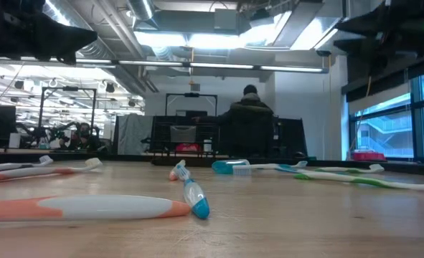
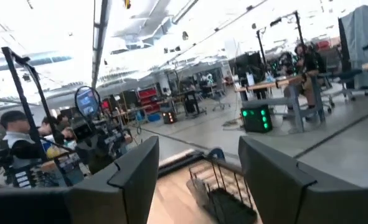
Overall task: Pick & Place toothbrushing station
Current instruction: Put the middle blue toothbrush into the black wire organizer
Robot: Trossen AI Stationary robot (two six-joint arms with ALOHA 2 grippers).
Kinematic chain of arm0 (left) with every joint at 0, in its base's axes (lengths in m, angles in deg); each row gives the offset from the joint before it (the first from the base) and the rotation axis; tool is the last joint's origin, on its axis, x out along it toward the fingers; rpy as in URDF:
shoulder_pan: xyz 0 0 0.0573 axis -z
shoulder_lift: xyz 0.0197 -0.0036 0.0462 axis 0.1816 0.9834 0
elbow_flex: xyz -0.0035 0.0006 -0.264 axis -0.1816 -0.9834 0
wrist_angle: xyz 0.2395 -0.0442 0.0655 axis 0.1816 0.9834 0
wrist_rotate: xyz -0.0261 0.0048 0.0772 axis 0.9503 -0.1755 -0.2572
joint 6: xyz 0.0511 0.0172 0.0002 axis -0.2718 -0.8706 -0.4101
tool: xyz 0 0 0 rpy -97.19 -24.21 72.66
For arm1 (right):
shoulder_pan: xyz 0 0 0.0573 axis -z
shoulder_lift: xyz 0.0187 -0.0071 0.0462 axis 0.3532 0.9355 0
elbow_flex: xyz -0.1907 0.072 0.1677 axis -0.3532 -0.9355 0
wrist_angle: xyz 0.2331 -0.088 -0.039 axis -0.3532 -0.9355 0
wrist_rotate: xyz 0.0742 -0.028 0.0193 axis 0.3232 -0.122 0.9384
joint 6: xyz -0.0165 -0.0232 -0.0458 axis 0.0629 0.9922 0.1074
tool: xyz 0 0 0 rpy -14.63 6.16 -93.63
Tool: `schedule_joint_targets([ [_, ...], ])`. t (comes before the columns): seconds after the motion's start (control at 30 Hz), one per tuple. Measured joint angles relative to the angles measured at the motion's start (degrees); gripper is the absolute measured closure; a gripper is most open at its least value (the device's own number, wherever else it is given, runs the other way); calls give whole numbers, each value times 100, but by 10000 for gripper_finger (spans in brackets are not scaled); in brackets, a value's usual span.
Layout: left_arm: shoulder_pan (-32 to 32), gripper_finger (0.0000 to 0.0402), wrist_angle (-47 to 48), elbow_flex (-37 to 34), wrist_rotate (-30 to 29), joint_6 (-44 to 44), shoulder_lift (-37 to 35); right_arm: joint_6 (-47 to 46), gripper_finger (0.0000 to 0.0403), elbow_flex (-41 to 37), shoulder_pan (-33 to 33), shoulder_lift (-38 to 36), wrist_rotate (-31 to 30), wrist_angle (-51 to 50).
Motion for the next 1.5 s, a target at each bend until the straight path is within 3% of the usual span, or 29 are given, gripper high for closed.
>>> schedule_joint_targets([
  [0.3, 0, 396, 49, -1, 1, 312, 0, 275, 179, 1189, 0, 911, 4, -1080],
  [0.73, 4, 396, 27, 0, 3, 531, -1, -554, 179, 2844, 2, 2714, 48, -3094],
  [1.17, 4, 396, 29, 0, 5, 1185, -1, -1111, 179, 3945, 56, 4343, 1096, -4227],
  [1.5, 4, 396, 27, 0, 4, 1187, -1, -823, 179, 4844, 577, 5580, 1909, -5503],
])
